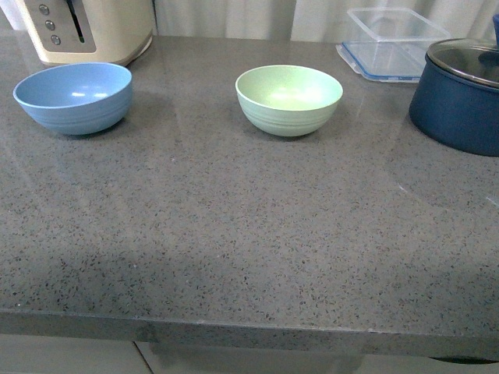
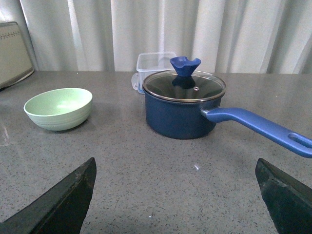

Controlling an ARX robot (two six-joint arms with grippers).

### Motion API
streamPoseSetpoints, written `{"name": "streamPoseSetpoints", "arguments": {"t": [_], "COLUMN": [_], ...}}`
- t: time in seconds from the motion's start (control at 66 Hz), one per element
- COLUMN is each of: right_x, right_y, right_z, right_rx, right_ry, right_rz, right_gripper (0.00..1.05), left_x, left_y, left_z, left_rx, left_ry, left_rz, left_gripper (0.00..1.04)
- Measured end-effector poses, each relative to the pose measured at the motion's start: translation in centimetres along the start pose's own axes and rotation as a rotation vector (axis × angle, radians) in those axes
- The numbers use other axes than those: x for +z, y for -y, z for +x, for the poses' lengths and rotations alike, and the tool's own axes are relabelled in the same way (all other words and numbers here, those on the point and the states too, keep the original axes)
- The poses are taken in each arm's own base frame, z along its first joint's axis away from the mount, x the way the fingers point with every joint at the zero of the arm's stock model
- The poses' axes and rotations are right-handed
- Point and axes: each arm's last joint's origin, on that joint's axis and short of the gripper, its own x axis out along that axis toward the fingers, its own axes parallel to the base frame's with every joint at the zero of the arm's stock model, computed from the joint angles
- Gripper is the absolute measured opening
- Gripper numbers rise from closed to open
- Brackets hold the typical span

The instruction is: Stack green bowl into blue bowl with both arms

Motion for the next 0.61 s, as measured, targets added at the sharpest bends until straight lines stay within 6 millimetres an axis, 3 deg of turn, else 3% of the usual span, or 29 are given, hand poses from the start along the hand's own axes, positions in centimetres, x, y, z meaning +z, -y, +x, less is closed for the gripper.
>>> {"name": "streamPoseSetpoints", "arguments": {"t": [0.515,0.606], "right_x": [0.0,0.0], "right_y": [0.0,0.0], "right_z": [0.0,0.0], "right_rx": [0.0,0.0], "right_ry": [0.0,0.0], "right_rz": [0.0,0.0], "right_gripper": [0.95,0.95], "left_x": [-0.01,0.45], "left_y": [-0.02,-0.65], "left_z": [0.01,0.7], "left_rx": [0.01,0.42], "left_ry": [-0.005,-0.544], "left_rz": [-0.001,-0.04], "left_gripper": [0.98,0.98]}}
